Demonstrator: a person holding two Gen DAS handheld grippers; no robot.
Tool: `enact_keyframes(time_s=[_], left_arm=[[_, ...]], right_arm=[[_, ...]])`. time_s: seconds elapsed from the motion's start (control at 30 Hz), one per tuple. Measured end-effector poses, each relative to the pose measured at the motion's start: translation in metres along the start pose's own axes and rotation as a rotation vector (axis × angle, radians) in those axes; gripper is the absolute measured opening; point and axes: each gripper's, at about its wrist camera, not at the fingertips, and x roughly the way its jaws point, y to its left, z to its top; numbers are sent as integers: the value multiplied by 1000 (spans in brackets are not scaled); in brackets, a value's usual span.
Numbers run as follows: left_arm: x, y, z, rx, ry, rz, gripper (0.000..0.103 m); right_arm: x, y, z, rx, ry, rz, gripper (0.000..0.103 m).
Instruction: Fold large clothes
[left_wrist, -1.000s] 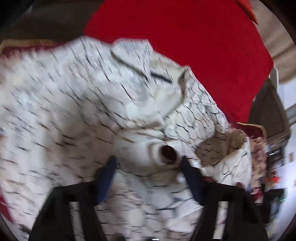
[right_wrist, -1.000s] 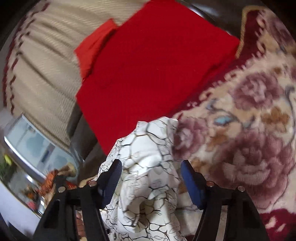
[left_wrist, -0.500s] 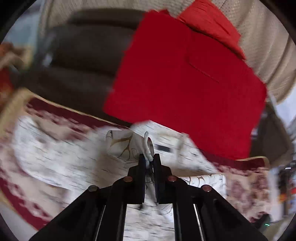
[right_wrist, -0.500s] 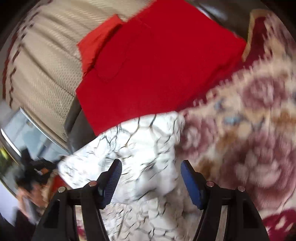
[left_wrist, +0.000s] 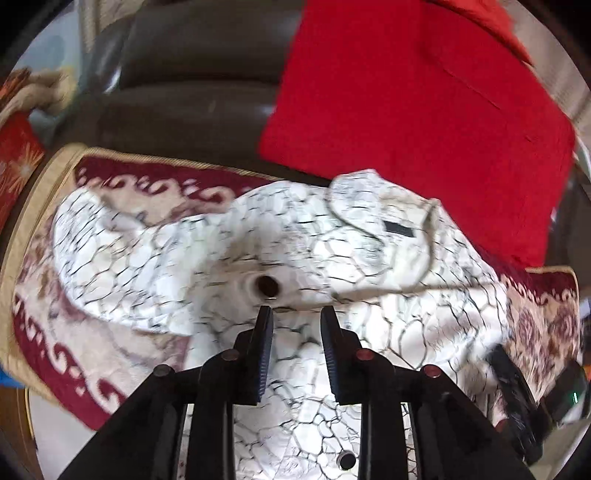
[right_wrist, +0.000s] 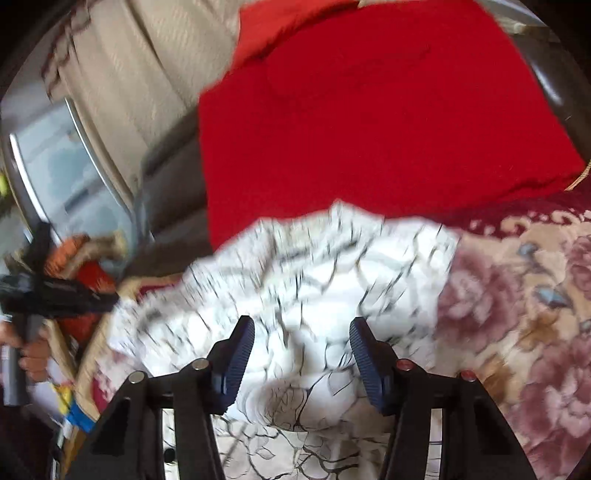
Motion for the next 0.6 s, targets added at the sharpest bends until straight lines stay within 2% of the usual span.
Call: enact_keyframes(time_s=[0.03,0.07,0.1,0.13,0.2,0.4,0.5,0.6], left_arm=[[5,-9,-6,43,-28,16,39],[11,-15,-11,79,-41,46,61],[16,-21,-15,107,-45,81,70],[21,-29,-23,140,-58,130,70],[21,-42,-36,192,-110,165,70],[-22,-77,-72,316,-302,273,71],[-45,-85,-82,325,-369,285,72],[-59,-88,-85,321,-396,304,75]], right_arm=[[13,1,-5,-8,50,-34,57],[25,0,-10,-20,104,-75,55],[31,-1,-13,-30,126,-102,53],[31,1,-16,-52,120,-133,50],[20,11,-16,-110,77,-169,50],[-10,22,-13,-160,-28,-243,51],[-26,20,-11,-151,-73,-239,53],[-31,21,-7,-128,-76,-230,54]])
